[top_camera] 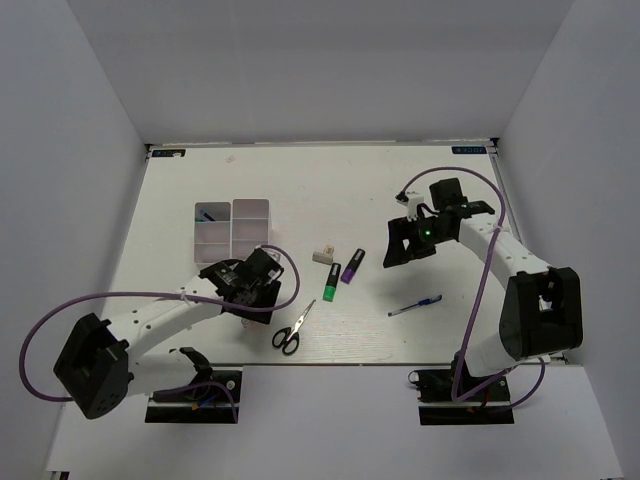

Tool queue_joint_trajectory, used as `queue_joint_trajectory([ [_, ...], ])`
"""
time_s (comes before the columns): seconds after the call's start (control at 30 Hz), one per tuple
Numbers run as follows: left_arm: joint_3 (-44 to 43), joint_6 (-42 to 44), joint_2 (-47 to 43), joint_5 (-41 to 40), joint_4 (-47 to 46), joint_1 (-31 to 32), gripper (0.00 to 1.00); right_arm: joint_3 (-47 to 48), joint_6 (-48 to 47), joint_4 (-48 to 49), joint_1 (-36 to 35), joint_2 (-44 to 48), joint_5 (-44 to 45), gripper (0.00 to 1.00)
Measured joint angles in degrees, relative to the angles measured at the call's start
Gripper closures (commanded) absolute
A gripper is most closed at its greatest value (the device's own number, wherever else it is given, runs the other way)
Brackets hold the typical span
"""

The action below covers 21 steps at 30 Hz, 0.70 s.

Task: Sort the stationery into containers
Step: Grab a piece of stationery with the left arm

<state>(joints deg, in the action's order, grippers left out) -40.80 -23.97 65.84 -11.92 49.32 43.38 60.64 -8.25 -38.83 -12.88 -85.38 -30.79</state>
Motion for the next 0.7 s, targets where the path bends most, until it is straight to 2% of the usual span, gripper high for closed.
queue_joint_trajectory([
  [0.27, 2.03, 2.93, 4.31, -0.81, -4.76, -1.29, 0.29, -0.42, -0.07, 0.02, 0.0, 0.02, -0.26, 0.2],
  [0.4, 2.6, 3.26, 6.95, -0.81, -6.32, -2.16, 0.41, -0.55, -0.07, 0.04, 0.02, 0.02, -0.35, 0.2],
  [0.43, 2.69, 3.37, 7.41, -0.81, -6.51, -2.16, 0.49, -0.55, -0.07, 0.02, 0.02, 0.02, -0.44, 0.2],
  [0.57, 2.78, 3.65, 7.63, -1.01, -6.97, -2.29, 0.65, -0.55, -0.09, 0.02, 0.02, 0.02, -0.55, 0.2],
  [0.7, 2.58, 3.28, 5.9, -0.81, -5.84, -1.66, 0.7, -0.55, -0.11, 0.04, 0.04, 0.02, -0.68, 0.2],
])
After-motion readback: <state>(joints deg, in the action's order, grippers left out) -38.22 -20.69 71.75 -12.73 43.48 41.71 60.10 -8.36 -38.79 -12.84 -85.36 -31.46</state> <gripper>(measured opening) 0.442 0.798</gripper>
